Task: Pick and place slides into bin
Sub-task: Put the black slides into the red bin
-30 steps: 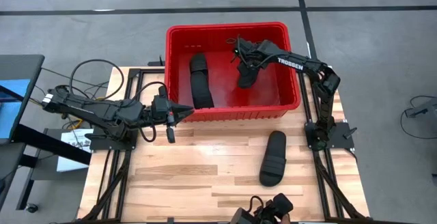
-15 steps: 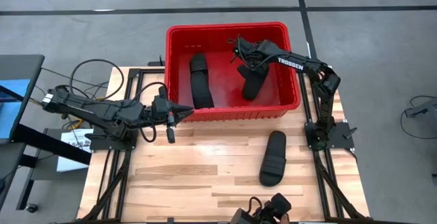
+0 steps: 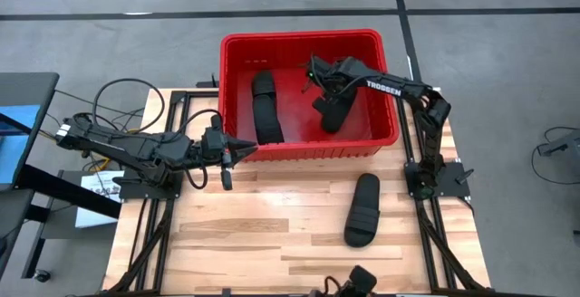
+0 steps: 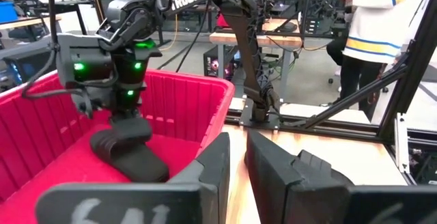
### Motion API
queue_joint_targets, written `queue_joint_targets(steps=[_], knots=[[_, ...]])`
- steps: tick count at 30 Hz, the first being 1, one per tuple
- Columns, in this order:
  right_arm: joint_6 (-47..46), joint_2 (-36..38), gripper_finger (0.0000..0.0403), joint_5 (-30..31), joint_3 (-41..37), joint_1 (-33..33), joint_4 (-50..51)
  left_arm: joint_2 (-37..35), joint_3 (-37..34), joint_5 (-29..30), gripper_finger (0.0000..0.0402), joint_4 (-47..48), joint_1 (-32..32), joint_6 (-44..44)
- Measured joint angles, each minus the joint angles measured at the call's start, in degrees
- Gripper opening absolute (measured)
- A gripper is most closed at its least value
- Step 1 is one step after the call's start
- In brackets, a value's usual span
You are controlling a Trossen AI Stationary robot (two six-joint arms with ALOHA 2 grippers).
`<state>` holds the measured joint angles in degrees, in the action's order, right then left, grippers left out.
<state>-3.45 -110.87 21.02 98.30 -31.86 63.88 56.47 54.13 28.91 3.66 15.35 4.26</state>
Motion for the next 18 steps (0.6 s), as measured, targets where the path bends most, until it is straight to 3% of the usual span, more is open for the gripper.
queue_joint_targets(steps=[4,10,18], knots=[[2.33,0.35,0.0095,0.10,-0.02,2.27,4.17,0.00,0.00,0.02,0.0041,0.00,-0.02,-0.35],[1.57,5.29,0.0095,6.82,-0.02,6.26,4.65,0.00,0.00,0.07,0.0041,0.00,0.00,-0.38],[-9.95,18.89,0.0095,11.01,-0.02,12.09,4.68,0.00,0.00,0.11,0.0041,-0.20,-0.01,-0.49]])
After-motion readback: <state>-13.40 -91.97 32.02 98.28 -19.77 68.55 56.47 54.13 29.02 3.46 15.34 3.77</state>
